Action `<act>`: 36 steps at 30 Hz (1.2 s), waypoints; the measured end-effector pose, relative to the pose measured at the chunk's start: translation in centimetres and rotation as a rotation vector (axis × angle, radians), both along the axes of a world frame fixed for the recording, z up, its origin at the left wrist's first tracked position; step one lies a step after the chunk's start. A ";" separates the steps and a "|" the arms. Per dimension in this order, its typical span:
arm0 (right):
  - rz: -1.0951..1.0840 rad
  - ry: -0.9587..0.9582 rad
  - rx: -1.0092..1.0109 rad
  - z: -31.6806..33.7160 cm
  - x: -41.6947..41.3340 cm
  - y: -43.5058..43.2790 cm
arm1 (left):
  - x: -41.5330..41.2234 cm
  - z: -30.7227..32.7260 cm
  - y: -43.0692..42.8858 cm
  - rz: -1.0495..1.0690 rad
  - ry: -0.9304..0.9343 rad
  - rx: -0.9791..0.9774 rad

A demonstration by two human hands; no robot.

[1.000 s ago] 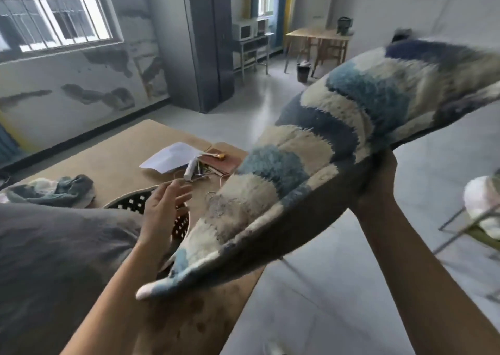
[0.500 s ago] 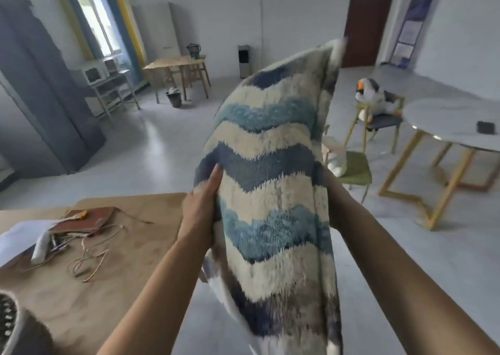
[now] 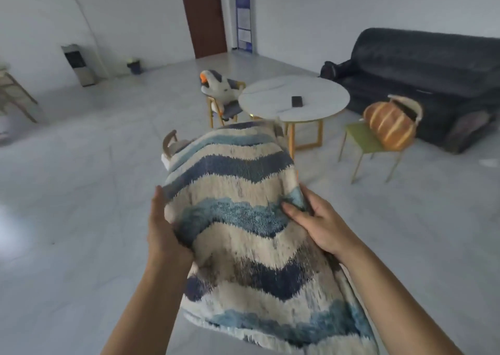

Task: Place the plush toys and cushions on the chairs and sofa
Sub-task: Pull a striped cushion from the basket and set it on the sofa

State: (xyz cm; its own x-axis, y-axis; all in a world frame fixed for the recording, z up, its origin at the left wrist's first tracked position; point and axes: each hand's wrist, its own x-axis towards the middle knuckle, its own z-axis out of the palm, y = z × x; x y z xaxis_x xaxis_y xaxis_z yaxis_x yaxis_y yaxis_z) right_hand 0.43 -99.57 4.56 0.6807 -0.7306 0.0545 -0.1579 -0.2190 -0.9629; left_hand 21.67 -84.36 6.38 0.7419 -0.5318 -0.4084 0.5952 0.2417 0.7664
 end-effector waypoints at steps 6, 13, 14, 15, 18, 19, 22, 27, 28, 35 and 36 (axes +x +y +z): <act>-0.235 0.073 -0.104 -2.9 -3.8 -14.8 | -1.0 -2.0 -17.2 -0.294 -0.080 -0.070; -0.674 -0.049 0.118 0.3 -7.4 -31.1 | -4.4 0.7 -40.7 -0.565 -0.332 -0.086; -0.732 -0.046 0.127 0.6 -8.5 -32.8 | -5.5 1.1 -43.8 -0.618 -0.349 -0.080; -0.790 -0.028 0.125 0.8 -9.6 -34.3 | -6.9 1.2 -46.9 -0.660 -0.348 -0.078; -0.978 -0.036 0.091 0.3 -14.0 -38.7 | -11.9 1.2 -55.6 -0.809 -0.357 -0.106; -1.037 -0.050 0.083 -0.2 -15.6 -40.3 | -13.8 0.9 -58.3 -0.869 -0.377 -0.115; -1.179 -0.062 0.074 -2.4 -20.9 -45.8 | -19.3 -0.7 -66.3 -1.017 -0.478 -0.212; -1.281 -0.048 0.038 -5.5 -30.1 -58.5 | -28.6 -2.5 -80.7 -1.130 -0.509 -0.227; -1.288 -0.045 0.032 -5.3 -31.5 -61.5 | -30.0 -2.3 -83.6 -1.131 -0.500 -0.209; -1.221 -0.064 -0.028 -0.5 -36.8 -82.8 | -35.2 0.0 -103.3 -0.964 -0.516 -0.207; -1.208 -0.057 -0.026 -0.5 -37.2 -85.8 | -35.7 -0.2 -106.1 -0.936 -0.518 -0.196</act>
State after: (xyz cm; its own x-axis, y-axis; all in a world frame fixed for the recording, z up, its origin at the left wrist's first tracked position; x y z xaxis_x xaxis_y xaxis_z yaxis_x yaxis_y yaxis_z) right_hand -36.81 -185.36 4.06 -0.4438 -0.8920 0.0863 -0.2316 0.0211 -0.9726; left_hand -14.02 -190.44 6.20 0.0659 -0.9978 -0.0088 0.2223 0.0061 0.9750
